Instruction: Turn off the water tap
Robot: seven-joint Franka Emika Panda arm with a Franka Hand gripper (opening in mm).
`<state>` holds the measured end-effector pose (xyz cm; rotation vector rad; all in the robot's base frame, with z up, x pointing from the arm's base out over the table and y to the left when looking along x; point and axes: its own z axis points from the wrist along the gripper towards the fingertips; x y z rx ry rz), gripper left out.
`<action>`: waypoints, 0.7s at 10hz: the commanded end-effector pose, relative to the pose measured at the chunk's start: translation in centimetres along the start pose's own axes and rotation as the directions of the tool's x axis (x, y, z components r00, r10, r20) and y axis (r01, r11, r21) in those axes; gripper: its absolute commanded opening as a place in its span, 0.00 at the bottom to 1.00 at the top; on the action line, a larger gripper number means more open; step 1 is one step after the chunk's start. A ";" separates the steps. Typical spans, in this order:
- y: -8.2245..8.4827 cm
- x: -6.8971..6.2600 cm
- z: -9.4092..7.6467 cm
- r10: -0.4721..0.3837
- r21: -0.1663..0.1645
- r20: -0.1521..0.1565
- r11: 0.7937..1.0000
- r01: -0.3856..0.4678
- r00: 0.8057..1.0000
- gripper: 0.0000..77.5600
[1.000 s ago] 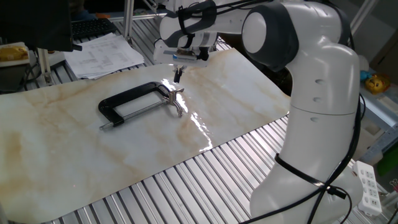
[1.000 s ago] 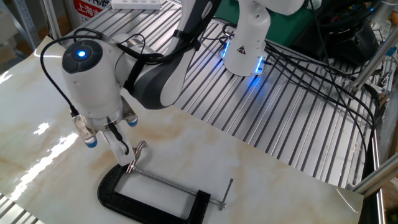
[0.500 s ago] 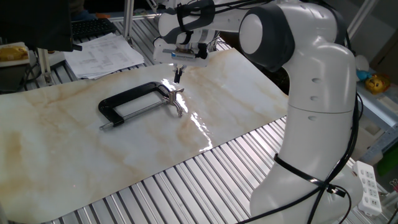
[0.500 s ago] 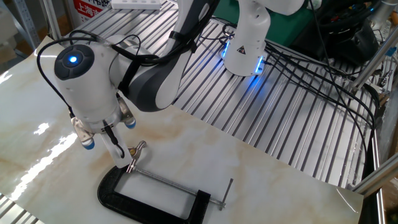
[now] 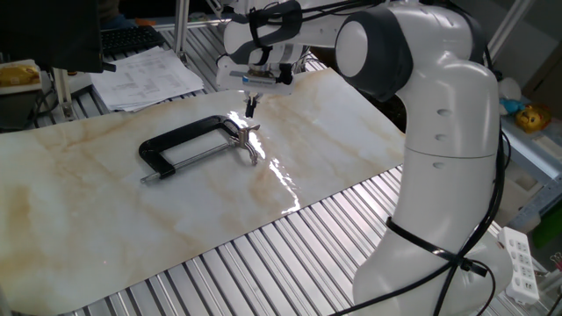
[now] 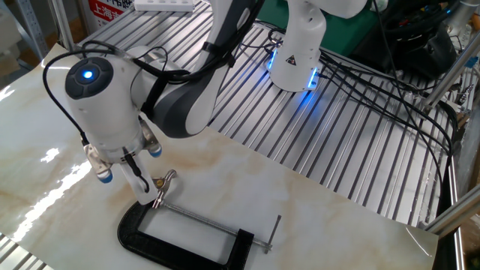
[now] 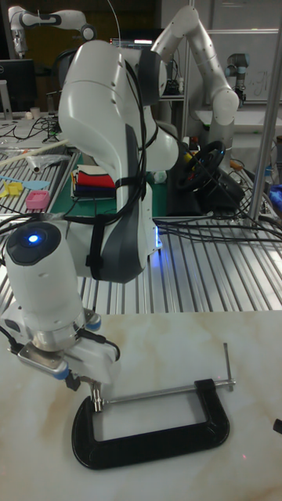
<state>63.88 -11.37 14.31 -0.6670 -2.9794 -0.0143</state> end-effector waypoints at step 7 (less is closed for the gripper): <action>-0.5 -0.2 2.3 -0.009 -0.010 0.021 1.000 0.009 1.000 0.00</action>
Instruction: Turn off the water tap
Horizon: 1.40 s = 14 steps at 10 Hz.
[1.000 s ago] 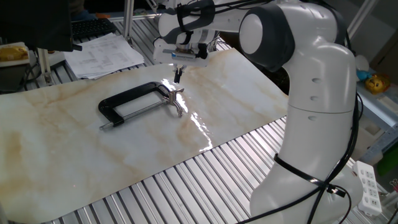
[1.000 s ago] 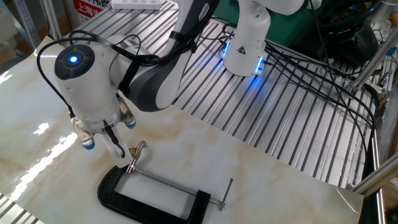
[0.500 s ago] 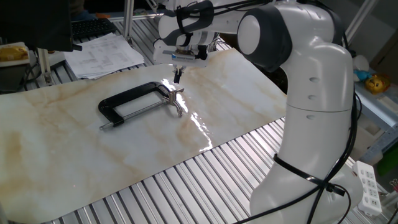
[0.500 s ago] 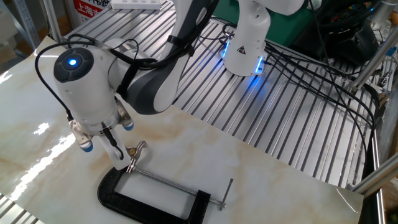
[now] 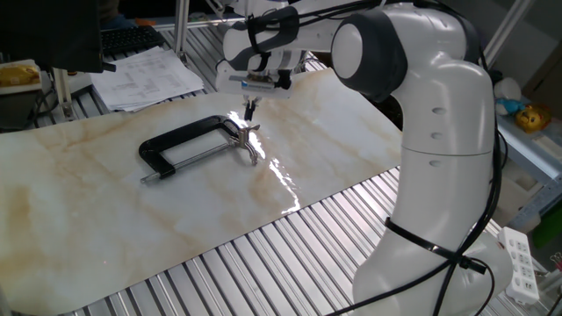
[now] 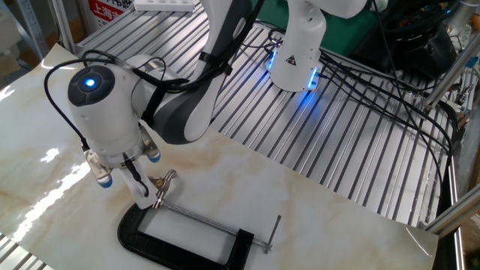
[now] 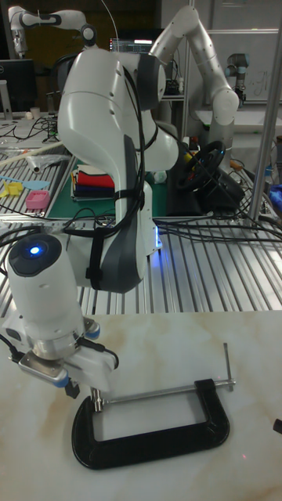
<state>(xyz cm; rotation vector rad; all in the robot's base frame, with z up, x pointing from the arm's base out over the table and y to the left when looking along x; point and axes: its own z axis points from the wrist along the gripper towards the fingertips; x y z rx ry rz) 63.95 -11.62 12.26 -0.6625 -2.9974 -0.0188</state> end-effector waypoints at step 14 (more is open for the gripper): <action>-1.0 2.1 0.9 0.006 0.002 0.003 1.000 -0.006 1.000 0.00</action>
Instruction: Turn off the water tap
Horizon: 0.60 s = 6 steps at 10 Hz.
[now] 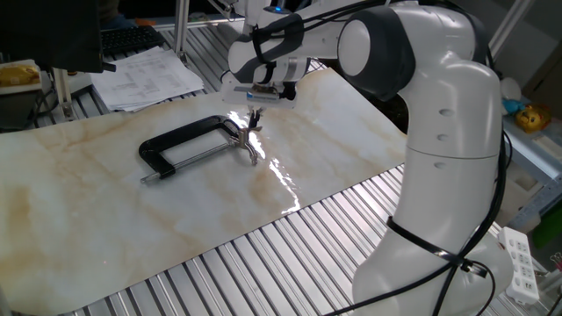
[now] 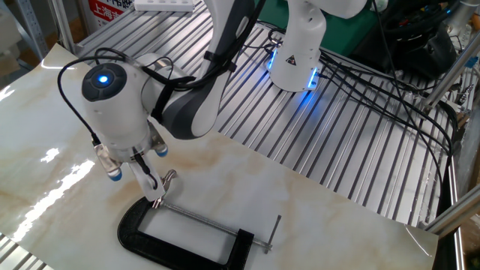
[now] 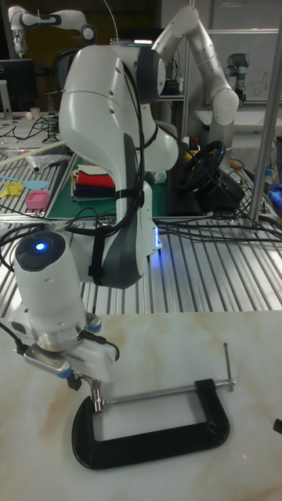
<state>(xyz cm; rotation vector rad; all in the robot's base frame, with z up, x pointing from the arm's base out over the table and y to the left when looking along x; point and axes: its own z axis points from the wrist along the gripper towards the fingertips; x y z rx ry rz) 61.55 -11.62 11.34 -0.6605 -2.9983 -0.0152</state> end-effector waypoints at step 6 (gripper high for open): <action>0.0 0.0 -0.2 0.018 0.000 0.002 1.000 -0.018 1.000 0.00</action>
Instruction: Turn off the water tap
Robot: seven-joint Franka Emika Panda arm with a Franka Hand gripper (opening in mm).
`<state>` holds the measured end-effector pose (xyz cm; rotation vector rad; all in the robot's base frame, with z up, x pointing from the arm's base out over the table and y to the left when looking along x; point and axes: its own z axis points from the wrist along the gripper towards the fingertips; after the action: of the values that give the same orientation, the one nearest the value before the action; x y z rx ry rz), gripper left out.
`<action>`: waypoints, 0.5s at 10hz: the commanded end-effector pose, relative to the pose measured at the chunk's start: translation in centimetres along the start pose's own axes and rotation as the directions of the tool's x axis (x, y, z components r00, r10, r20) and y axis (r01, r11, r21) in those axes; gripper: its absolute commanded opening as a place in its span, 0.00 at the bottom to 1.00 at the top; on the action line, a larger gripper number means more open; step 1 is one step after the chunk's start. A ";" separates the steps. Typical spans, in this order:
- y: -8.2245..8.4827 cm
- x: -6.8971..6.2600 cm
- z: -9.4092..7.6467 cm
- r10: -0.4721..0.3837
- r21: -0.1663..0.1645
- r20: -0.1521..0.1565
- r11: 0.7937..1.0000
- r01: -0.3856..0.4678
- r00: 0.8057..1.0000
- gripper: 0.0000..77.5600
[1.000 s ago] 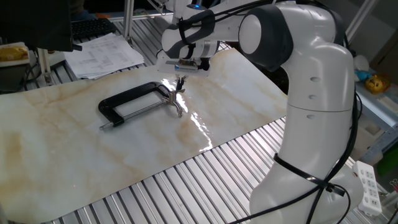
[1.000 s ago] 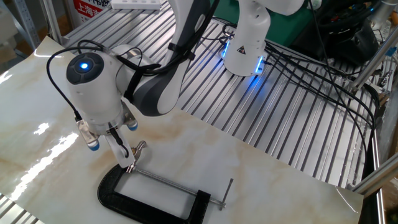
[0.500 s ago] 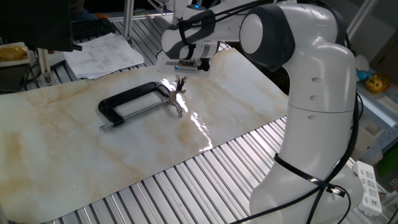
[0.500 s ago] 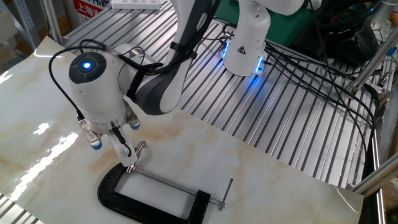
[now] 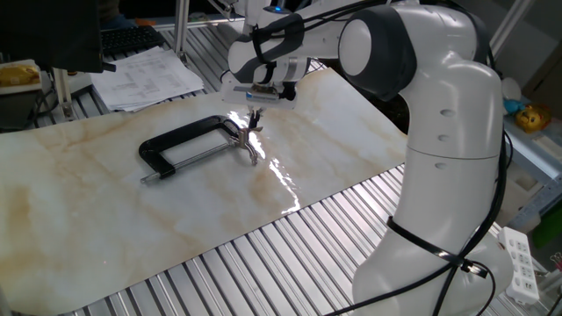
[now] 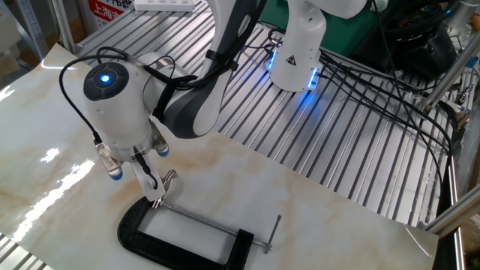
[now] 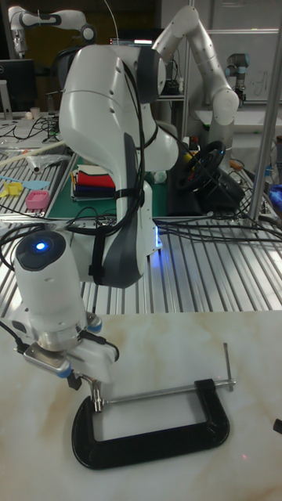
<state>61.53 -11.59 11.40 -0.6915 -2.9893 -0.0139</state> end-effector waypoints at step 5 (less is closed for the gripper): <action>0.0 0.0 -0.1 0.029 0.026 0.087 0.999 -0.031 0.996 0.00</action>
<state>61.48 -11.60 11.32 -0.7391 -3.0371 0.0694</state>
